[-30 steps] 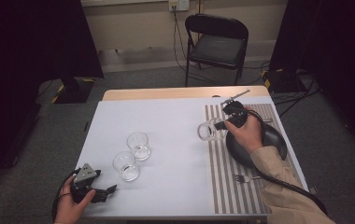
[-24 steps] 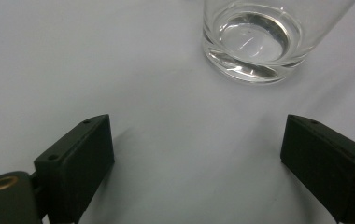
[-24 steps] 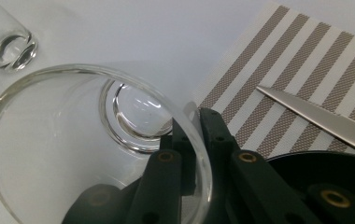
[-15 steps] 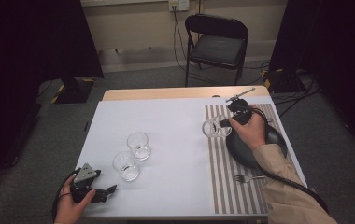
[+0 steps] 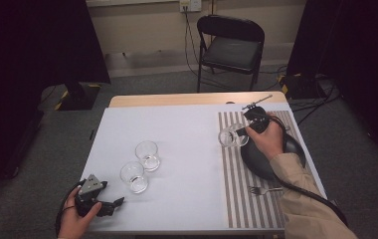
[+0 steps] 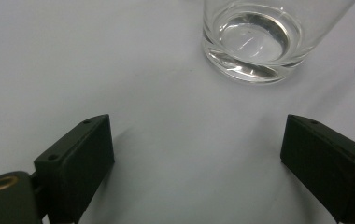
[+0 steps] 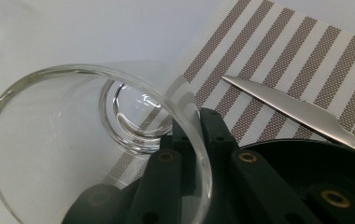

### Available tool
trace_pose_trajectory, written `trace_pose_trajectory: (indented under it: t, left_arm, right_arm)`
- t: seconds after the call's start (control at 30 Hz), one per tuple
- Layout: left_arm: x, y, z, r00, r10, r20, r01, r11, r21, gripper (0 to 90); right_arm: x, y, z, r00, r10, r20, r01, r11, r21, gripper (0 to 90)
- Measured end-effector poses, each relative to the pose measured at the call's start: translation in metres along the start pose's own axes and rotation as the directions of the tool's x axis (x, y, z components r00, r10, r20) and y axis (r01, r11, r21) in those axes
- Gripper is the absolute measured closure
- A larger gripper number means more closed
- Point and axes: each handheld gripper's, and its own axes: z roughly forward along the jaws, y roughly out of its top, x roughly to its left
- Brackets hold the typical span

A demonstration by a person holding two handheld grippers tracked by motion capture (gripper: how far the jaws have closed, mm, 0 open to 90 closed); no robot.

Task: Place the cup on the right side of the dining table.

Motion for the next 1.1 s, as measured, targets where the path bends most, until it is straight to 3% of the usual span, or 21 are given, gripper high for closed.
trace_pose_trajectory:
  t: [0.53,1.1]
  left_arm:
    - [0.0,0.0,0.0,1.0,0.0,0.0,0.0,1.0,0.001,8.8]
    - [0.0,0.0,0.0,1.0,0.001,0.002,-0.001,1.0,0.002,8.7]
  right_arm:
    - [-0.003,-0.004,0.011,0.9992,0.018,0.036,-0.019,1.0,0.021,85.9]
    - [0.0,-0.004,0.018,0.9971,-0.006,0.076,0.003,0.999,0.048,85.8]
